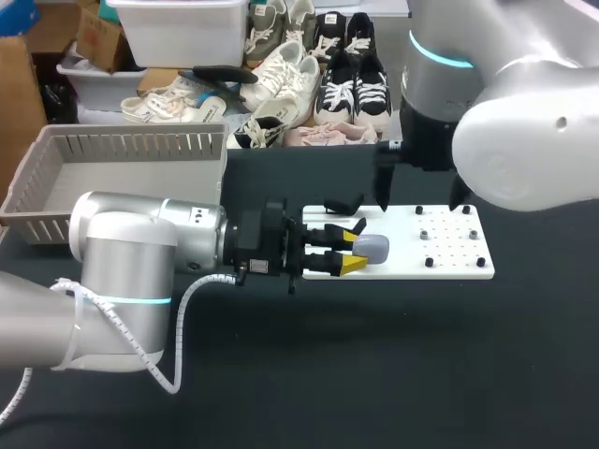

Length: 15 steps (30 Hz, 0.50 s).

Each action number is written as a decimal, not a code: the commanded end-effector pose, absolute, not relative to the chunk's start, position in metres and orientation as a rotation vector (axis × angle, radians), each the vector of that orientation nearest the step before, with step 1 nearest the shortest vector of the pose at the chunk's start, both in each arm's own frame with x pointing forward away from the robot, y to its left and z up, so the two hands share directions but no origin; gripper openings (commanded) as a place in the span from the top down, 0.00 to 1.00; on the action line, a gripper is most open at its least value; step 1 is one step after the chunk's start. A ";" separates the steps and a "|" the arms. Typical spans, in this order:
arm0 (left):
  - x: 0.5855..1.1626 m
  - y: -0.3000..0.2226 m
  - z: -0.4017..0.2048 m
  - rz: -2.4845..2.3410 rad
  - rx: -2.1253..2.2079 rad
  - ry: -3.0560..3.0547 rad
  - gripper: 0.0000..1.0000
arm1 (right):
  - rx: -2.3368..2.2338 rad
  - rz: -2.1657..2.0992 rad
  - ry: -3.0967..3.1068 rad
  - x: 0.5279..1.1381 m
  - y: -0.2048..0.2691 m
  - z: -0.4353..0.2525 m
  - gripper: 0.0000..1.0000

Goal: Pick up each earbud case from the left stands, insert the matching earbuds, close the lid, and place the case in the box.

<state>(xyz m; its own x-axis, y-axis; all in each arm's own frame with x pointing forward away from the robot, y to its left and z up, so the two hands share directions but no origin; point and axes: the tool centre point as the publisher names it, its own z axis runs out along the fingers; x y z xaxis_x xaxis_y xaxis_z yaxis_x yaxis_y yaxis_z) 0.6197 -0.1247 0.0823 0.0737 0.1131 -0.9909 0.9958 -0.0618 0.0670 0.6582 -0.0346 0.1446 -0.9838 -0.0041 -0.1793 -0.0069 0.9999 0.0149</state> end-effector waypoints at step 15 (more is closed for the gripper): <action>0.625 -0.074 0.091 -1.055 1.279 1.334 1.00 | -0.002 0.093 2.734 0.634 -0.063 0.156 0.00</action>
<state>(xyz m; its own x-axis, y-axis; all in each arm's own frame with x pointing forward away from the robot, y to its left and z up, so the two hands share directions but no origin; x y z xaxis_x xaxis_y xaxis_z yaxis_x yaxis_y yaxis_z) 0.6373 -0.0917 0.0830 0.0209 0.1558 -0.9876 0.9995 0.0183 0.0241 0.6399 -0.0588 0.1559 -0.9552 0.0028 -0.2959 -0.0159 0.9980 0.0606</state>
